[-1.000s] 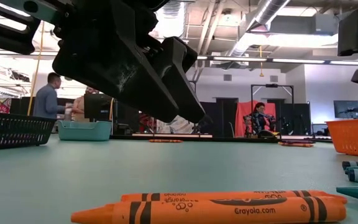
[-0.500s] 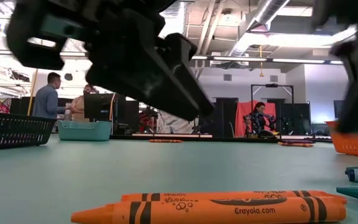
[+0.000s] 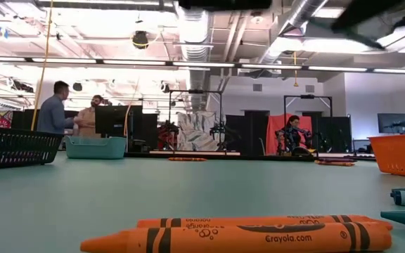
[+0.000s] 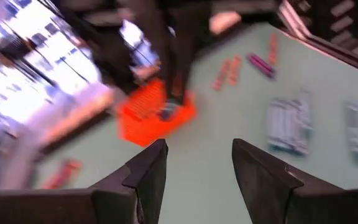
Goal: Sort crayons
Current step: Put the blue crayon into the green bin
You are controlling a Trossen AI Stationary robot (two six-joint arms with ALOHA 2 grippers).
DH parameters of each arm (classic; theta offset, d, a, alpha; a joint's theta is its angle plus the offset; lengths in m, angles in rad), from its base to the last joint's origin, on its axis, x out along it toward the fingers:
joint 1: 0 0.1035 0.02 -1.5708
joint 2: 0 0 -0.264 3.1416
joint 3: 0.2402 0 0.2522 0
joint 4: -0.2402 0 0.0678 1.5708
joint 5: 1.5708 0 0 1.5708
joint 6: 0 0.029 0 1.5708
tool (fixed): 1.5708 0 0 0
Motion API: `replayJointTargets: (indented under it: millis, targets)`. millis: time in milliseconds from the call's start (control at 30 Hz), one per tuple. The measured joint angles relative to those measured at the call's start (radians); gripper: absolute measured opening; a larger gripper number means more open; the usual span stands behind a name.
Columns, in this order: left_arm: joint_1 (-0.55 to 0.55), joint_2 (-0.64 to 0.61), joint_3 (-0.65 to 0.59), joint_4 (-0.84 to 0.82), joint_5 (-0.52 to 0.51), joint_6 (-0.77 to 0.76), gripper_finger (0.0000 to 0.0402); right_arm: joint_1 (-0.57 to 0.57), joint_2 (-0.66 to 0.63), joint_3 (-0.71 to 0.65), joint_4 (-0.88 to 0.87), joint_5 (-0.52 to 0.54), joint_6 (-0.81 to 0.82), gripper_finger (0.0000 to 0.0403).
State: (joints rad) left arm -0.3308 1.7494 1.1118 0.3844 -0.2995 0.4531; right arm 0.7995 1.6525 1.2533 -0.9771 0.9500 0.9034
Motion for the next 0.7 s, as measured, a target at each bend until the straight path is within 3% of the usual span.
replayJointTargets:
  millis: [167, 333, 467, 700]
  targets:
    - [0.095, -0.129, 0.000, -0.050, 0.073, 0.087, 0.0171, -0.004, -0.072, 0.000, 0.006, 0.150, -0.104, 0.0000]
    - [0.229, -0.192, 0.000, -0.068, 0.329, 0.018, 0.0171, -0.015, -0.127, 0.000, 0.052, 0.266, -0.247, 0.0000]
    - [0.293, -0.192, 0.000, -0.042, 0.490, -0.029, 0.0171, -0.041, -0.155, 0.000, 0.147, 0.286, -0.399, 0.0000]
    - [0.297, -0.192, 0.000, 0.083, 0.600, 0.038, 0.0171, -0.108, -0.156, 0.000, 0.341, 0.291, -0.667, 0.0000]
